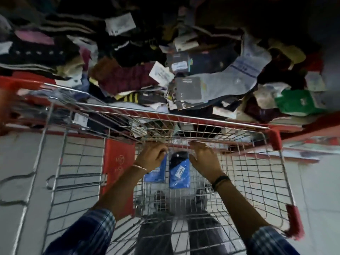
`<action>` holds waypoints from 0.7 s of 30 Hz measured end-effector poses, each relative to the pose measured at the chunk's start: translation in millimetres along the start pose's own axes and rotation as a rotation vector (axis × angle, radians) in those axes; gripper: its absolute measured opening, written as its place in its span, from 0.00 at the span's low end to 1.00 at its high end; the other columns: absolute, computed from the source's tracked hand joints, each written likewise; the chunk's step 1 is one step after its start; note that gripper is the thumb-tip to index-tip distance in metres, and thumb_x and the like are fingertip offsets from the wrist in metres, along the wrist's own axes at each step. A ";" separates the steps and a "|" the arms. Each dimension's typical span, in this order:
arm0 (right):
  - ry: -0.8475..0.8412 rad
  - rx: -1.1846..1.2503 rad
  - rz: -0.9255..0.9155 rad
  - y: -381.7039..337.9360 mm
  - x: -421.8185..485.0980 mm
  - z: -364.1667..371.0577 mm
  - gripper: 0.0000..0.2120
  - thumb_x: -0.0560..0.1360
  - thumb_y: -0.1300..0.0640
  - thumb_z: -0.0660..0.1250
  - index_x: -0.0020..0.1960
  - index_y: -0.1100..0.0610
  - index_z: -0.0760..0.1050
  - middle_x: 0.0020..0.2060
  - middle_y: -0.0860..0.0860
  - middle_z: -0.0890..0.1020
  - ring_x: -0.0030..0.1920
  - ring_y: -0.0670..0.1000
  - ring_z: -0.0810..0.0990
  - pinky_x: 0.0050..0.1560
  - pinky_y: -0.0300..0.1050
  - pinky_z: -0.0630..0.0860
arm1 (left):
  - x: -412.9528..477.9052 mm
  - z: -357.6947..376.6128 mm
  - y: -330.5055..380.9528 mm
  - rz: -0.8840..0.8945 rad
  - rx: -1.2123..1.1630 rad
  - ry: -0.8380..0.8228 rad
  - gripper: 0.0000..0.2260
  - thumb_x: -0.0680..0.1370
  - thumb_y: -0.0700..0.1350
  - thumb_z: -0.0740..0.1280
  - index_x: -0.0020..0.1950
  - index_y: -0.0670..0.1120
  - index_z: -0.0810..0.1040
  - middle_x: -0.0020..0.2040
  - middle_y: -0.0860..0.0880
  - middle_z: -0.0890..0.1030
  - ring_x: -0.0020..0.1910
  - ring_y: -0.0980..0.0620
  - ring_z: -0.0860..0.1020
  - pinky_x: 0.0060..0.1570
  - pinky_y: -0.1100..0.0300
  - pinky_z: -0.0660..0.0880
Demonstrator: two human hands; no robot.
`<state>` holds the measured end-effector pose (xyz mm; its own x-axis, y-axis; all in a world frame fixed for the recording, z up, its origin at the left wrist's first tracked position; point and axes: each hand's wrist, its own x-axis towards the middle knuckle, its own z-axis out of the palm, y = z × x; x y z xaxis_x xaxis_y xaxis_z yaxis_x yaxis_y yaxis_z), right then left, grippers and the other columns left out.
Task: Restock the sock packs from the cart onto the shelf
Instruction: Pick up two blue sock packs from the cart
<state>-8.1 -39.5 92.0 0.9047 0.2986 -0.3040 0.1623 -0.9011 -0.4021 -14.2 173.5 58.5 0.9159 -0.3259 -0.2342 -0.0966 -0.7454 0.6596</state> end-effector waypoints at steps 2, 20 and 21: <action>-0.103 0.010 0.042 9.4 15.4 29.7 0.23 0.78 0.56 0.61 0.72 0.56 0.64 0.66 0.55 0.74 0.63 0.57 0.74 0.62 0.50 0.72 | 9.8 16.6 -28.3 -0.051 0.083 -0.022 0.12 0.73 0.35 0.62 0.55 0.39 0.77 0.53 0.38 0.79 0.51 0.40 0.77 0.49 0.51 0.76; -0.461 -0.060 0.117 26.9 104.3 156.2 0.33 0.69 0.57 0.74 0.70 0.58 0.64 0.66 0.57 0.73 0.66 0.58 0.70 0.67 0.52 0.68 | 82.0 78.7 -142.5 -0.179 0.208 -0.483 0.44 0.65 0.48 0.78 0.74 0.46 0.57 0.73 0.43 0.63 0.71 0.44 0.62 0.70 0.54 0.59; -0.407 -0.044 0.121 25.8 101.5 155.3 0.27 0.71 0.59 0.72 0.67 0.58 0.68 0.63 0.57 0.76 0.63 0.58 0.73 0.64 0.52 0.71 | 82.6 80.2 -143.6 -0.200 0.180 -0.476 0.44 0.64 0.48 0.78 0.74 0.46 0.58 0.72 0.43 0.64 0.70 0.43 0.63 0.70 0.54 0.60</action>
<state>26.7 16.3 -83.4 0.6901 0.2813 -0.6669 0.0889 -0.9474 -0.3075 44.1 207.0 -112.9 0.6500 -0.3633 -0.6675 -0.0416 -0.8940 0.4461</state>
